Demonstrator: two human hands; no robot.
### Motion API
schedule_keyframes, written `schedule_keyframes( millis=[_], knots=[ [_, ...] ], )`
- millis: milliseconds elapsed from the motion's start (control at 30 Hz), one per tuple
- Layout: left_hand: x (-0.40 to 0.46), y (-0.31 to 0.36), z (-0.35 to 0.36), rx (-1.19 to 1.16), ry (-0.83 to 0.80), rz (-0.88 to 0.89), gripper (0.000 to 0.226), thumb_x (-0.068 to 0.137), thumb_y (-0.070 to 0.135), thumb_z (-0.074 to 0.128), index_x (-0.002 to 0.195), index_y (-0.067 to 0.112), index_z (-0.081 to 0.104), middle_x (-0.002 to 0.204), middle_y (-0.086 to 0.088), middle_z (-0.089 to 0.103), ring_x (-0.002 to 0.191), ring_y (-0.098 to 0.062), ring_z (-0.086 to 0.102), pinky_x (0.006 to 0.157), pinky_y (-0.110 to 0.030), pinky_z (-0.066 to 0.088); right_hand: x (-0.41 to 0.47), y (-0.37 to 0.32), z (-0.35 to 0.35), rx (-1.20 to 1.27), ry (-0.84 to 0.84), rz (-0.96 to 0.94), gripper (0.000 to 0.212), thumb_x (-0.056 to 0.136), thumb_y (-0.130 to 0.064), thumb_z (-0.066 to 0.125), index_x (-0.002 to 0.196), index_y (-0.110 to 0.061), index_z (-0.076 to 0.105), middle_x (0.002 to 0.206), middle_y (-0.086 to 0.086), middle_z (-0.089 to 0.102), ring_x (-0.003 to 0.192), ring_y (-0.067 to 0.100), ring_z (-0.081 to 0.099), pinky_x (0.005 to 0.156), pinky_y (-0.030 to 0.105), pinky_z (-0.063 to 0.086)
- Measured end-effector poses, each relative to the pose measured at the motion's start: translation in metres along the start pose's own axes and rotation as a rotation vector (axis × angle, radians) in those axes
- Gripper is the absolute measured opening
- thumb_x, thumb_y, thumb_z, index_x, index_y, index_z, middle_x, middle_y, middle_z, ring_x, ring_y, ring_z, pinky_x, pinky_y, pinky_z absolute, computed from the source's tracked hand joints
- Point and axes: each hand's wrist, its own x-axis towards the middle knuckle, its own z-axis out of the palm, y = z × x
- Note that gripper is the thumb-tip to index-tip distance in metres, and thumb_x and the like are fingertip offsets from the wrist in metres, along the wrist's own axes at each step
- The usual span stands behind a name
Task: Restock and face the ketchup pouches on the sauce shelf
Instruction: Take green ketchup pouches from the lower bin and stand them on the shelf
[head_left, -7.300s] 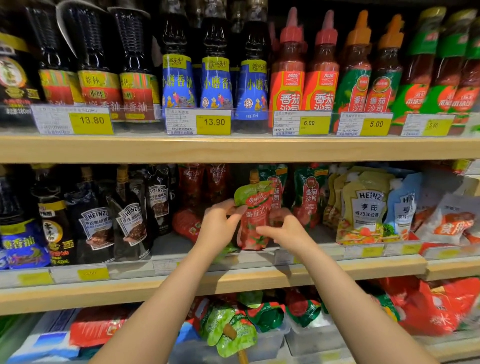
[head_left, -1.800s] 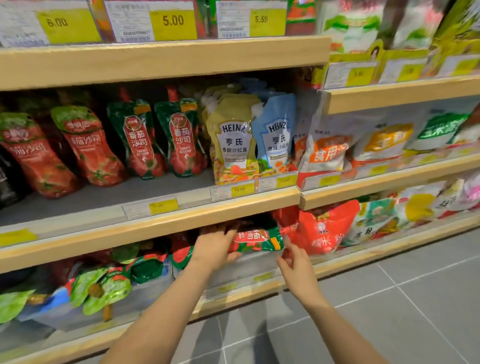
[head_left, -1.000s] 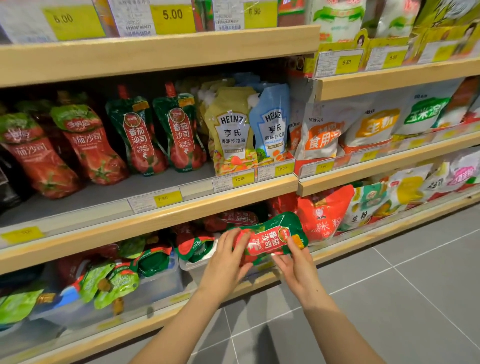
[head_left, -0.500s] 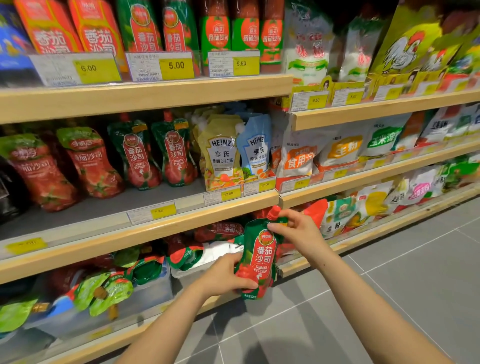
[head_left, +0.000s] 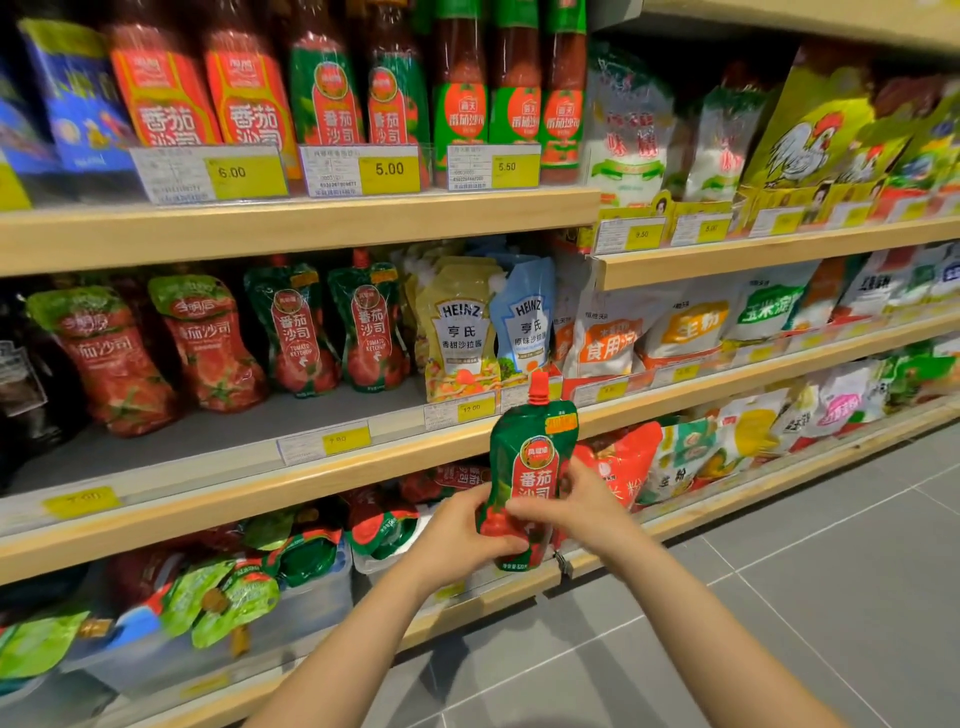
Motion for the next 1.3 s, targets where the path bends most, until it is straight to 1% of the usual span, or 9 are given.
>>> schedule_keyframes(
  millis=[267,467,567,667,733,833,967,1167,1300],
  knots=[
    [-0.008,0.0,0.003,0.095,0.285,0.053,0.055,0.064,0.033,0.08,0.114,0.029,0.061,0.095,0.019,0.065,0.086,0.009,0.061,0.07,-0.006,0.047,0.0,0.009,0.017,0.13,0.179,-0.009,0.051,0.07,-0.009,0.077,0.111,-0.013,0.048,0.101,0.005,0.067,0.09,0.013,0.065,0.068,0.022,0.054],
    [-0.023,-0.008,-0.007,0.154,0.264,0.104,0.058,0.065,0.039,0.078,0.118,0.03,0.058,0.111,0.013,0.065,0.099,0.002,0.059,0.088,-0.026,0.051,-0.005,0.022,0.055,0.003,0.414,-0.05,0.062,0.059,-0.019,0.084,0.109,-0.016,0.047,0.095,-0.002,0.065,0.088,0.014,0.064,0.079,0.033,0.053],
    [-0.036,-0.015,-0.062,0.542,0.411,0.208,0.06,0.07,0.061,0.061,0.119,0.027,0.057,0.111,0.008,0.066,0.101,-0.008,0.06,0.085,-0.029,0.052,0.004,0.009,0.06,-0.037,0.403,-0.109,0.058,0.059,-0.018,0.085,0.104,-0.017,0.048,0.089,-0.009,0.063,0.082,0.01,0.061,0.07,0.019,0.048],
    [-0.053,-0.033,-0.141,1.007,0.669,0.368,0.054,0.083,0.057,0.048,0.113,0.014,0.06,0.11,-0.004,0.065,0.1,-0.025,0.06,0.082,-0.038,0.047,0.017,-0.022,0.066,-0.086,0.37,-0.194,0.057,0.057,-0.022,0.085,0.1,-0.02,0.047,0.085,-0.015,0.061,0.078,0.003,0.061,0.059,0.009,0.045],
    [-0.066,-0.044,-0.182,1.178,0.733,0.317,0.061,0.089,0.06,0.031,0.113,0.012,0.061,0.114,-0.008,0.063,0.101,-0.03,0.059,0.081,-0.042,0.045,0.032,-0.048,0.075,-0.092,0.342,-0.262,0.06,0.058,-0.023,0.085,0.102,-0.016,0.046,0.092,-0.004,0.064,0.087,0.013,0.063,0.069,0.014,0.051],
    [-0.072,-0.056,-0.207,1.295,0.613,0.183,0.076,0.089,0.063,0.013,0.111,0.01,0.063,0.109,-0.01,0.064,0.089,-0.031,0.062,0.07,-0.04,0.046,0.058,-0.082,0.098,-0.163,0.337,-0.355,0.063,0.06,-0.023,0.085,0.107,-0.013,0.044,0.105,0.005,0.062,0.097,0.02,0.06,0.084,0.034,0.05],
    [-0.07,-0.065,-0.203,1.343,0.622,0.121,0.06,0.085,0.056,0.033,0.111,0.01,0.062,0.096,-0.007,0.065,0.076,-0.03,0.059,0.064,-0.039,0.042,0.094,-0.096,0.133,-0.195,0.289,-0.403,0.059,0.065,-0.027,0.083,0.101,-0.025,0.036,0.09,-0.016,0.054,0.078,-0.002,0.053,0.062,0.011,0.041],
    [-0.063,-0.081,-0.199,1.394,0.745,0.156,0.053,0.081,0.052,0.042,0.11,0.013,0.061,0.085,-0.005,0.061,0.073,-0.028,0.055,0.066,-0.039,0.04,0.141,-0.072,0.154,-0.374,0.328,-0.243,0.049,0.069,-0.027,0.079,0.09,-0.011,0.039,0.092,0.006,0.056,0.083,0.024,0.056,0.063,0.033,0.045],
    [-0.061,-0.086,-0.199,1.413,0.77,0.19,0.051,0.081,0.052,0.044,0.11,0.013,0.061,0.083,-0.005,0.06,0.071,-0.028,0.054,0.067,-0.038,0.033,0.159,-0.071,0.16,-0.442,0.381,-0.146,0.038,0.072,-0.028,0.077,0.075,0.0,0.051,0.082,0.017,0.063,0.072,0.032,0.06,0.057,0.034,0.045]
  ],
)
